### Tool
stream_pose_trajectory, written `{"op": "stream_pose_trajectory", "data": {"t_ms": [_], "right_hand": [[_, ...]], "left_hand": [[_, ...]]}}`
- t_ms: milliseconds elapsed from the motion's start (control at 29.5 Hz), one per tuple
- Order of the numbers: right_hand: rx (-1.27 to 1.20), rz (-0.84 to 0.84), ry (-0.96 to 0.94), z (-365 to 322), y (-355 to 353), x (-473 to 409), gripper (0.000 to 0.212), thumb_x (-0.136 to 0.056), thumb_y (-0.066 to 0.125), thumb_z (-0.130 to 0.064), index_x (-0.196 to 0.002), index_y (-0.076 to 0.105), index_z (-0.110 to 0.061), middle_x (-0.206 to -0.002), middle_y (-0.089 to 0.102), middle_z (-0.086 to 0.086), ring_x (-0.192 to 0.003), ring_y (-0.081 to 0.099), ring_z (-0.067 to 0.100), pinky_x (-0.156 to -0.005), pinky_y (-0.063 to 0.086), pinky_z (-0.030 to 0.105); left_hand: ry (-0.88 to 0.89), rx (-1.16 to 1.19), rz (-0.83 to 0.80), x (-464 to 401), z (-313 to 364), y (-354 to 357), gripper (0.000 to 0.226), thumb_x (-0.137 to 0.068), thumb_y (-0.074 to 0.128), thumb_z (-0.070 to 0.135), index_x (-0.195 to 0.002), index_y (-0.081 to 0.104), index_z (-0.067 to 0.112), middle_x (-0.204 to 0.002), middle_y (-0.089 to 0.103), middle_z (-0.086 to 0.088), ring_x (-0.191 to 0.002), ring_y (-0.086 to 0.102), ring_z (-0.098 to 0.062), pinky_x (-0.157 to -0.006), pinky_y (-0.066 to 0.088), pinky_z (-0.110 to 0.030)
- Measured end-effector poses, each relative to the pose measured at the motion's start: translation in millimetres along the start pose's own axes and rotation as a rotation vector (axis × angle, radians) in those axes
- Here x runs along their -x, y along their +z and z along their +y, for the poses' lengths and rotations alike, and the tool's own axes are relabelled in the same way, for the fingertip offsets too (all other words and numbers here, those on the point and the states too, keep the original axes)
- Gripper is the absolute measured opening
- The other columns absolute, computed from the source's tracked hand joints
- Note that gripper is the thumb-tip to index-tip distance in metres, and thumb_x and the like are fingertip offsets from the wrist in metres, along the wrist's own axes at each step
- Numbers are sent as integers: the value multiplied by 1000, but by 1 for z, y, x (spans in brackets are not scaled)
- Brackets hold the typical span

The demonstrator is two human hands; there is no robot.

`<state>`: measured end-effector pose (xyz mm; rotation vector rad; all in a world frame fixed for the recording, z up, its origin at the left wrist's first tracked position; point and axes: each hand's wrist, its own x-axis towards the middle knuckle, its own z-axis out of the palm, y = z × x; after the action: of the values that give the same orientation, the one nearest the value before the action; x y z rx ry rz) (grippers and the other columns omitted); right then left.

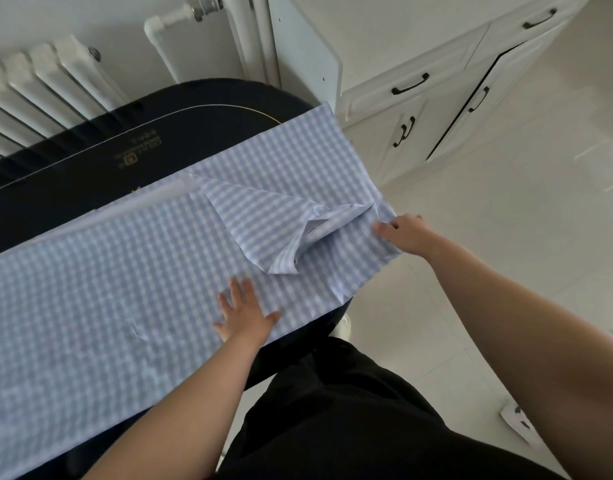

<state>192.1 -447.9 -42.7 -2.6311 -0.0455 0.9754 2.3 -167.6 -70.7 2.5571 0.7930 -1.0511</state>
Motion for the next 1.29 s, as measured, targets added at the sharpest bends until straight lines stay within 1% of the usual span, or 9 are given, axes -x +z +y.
{"op": "stream_pose_trajectory", "data": {"t_ms": [136, 373, 542, 610, 712, 915, 1017, 1187, 1288], "right_hand": [[-35, 89, -305, -20, -19, 25, 48, -84, 54, -57, -61, 34, -20, -65, 40, -3, -64, 38, 14, -59, 30, 29], [472, -36, -466, -62, -15, 54, 41, -89, 37, -63, -70, 40, -27, -61, 47, -10, -58, 48, 8, -55, 35, 28], [-194, -163, -94, -61, -50, 22, 41, -99, 38, -38, -82, 60, -7, -65, 41, 7, -49, 35, 18, -48, 32, 27], [-91, -283, -4, -50, -57, 13, 34, -91, 51, -31, -75, 60, -2, -63, 39, 8, -47, 29, 17, -46, 27, 26], [125, -465, -34, -49, -56, 9, 29, -84, 58, -21, -100, 68, 1, -69, 48, 7, -54, 36, 18, -50, 33, 25], [137, -518, -142, -44, -59, 4, 18, -85, 62, -26, -102, 65, -21, -104, 61, -6, -98, 55, 16, -79, 46, 25], [179, -630, -95, -42, -56, 8, 55, -80, 65, -30, -130, 44, -23, -120, 51, -10, -113, 48, 15, -94, 40, 29], [546, -236, -195, -40, -23, 10, 44, -78, 57, -39, -119, 49, -25, -116, 62, -7, -103, 56, 19, -87, 37, 36], [680, -187, -203, -34, -6, 7, 50, -86, 43, -32, -136, 35, -29, -116, 63, -12, -111, 55, 19, -96, 27, 42]], "left_hand": [[18, 17, -57, -2, -1, -5, 113, -79, 61, 62, -148, -19, 24, -154, -32, 3, -144, -18, -33, -106, 28, -62], [35, -177, -111, 1, 5, -13, 116, -81, 55, 65, -146, -26, 13, -152, -34, -10, -141, -17, -45, -108, 32, -46], [14, -176, -128, 4, 12, -17, 113, -84, 55, 61, -144, -28, 13, -151, -37, -10, -140, -18, -47, -102, 40, -42], [9, -179, -118, 6, 14, -17, 112, -85, 55, 60, -144, -29, 14, -150, -39, -9, -140, -19, -45, -98, 44, -41], [-3, -216, -101, 8, 15, -16, 109, -87, 52, 59, -143, -30, 14, -149, -40, -9, -140, -20, -44, -92, 49, -38], [-20, -262, -82, 5, 16, -13, 107, -88, 50, 58, -143, -29, 14, -148, -41, -9, -140, -20, -44, -79, 51, -33], [-25, -294, -84, 3, 15, -12, 108, -87, 50, 59, -143, -29, 13, -148, -40, -11, -140, -20, -45, -81, 53, -34], [-31, -278, -112, 2, 16, -14, 107, -88, 51, 57, -143, -30, 13, -148, -41, -11, -139, -21, -46, -86, 54, -38], [-37, -276, -116, 4, 19, -16, 107, -89, 51, 56, -142, -30, 12, -148, -41, -11, -139, -21, -45, -86, 54, -38]]}}
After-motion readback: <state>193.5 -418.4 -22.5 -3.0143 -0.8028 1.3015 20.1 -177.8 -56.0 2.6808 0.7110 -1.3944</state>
